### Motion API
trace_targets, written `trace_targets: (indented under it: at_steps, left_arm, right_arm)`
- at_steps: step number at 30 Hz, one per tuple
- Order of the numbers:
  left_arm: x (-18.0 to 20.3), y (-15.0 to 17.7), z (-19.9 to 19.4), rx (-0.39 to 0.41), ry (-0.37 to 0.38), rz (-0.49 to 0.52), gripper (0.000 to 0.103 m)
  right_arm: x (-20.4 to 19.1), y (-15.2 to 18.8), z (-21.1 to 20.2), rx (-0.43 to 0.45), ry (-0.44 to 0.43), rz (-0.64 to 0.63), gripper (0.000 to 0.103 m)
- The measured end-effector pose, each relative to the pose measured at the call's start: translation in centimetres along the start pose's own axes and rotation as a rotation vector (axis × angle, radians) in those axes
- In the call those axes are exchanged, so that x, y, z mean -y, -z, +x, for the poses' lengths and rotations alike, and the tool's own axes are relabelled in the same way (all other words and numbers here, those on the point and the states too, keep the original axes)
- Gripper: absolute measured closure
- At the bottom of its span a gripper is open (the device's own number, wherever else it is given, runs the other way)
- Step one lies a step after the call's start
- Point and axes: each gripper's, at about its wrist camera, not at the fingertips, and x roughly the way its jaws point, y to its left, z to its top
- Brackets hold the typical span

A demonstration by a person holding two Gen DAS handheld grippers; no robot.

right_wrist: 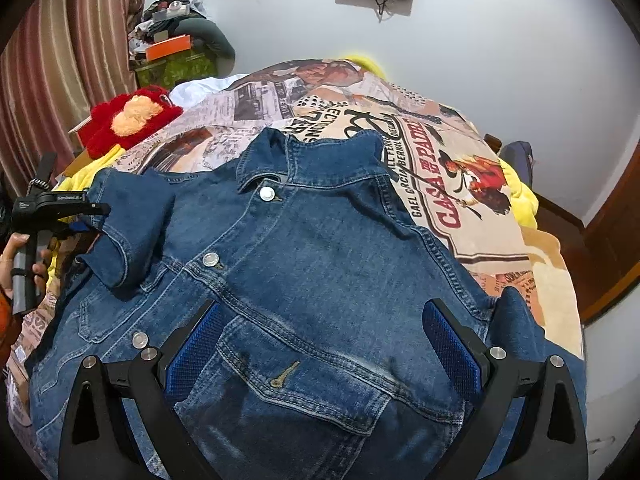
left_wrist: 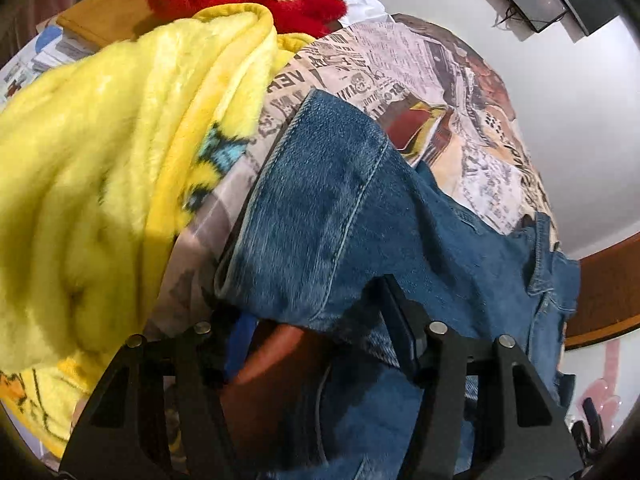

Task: Fold large clothes
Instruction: 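Grasp the same sleeve cuff again with the left gripper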

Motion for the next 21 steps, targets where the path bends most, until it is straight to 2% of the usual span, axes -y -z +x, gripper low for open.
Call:
trace_targets:
  at_steps: [1, 4, 7, 9, 12, 16, 21]
  left_arm:
    - [0.1, 0.0, 0.1, 0.001, -0.009, 0.007, 0.048]
    - [0.8, 0.0, 0.2, 0.008, -0.078, 0.062, 0.078]
    - [2.2, 0.2, -1.1, 0.053, -0.152, 0.144, 0.082]
    - [4.3, 0.3, -2.6, 0.101, -0.212, 0.240, 0.083]
    - [7.6, 0.4, -5.0, 0.184, -0.257, 0.371, 0.084]
    - [12.9, 0.9, -9.6, 0.301, -0.217, 0.500, 0.084]
    - [20.7, 1.9, -14.2, 0.406, -0.084, 0.611, 0.084]
  right_arm:
    - [0.1, 0.1, 0.0, -0.002, 0.003, -0.001, 0.004]
    - [0.3, 0.3, 0.1, -0.011, 0.009, -0.001, 0.004]
    - [0.5, 0.5, -0.2, -0.014, 0.007, 0.006, 0.004]
    - [0.7, 0.7, -0.6, -0.008, 0.010, 0.007, 0.004]
    - [1.1, 0.7, -1.2, 0.002, 0.011, 0.013, 0.004]
    - [2.1, 0.6, -2.3, 0.021, 0.011, 0.041, 0.004]
    - [3.7, 0.5, -4.0, 0.054, 0.026, 0.070, 0.004]
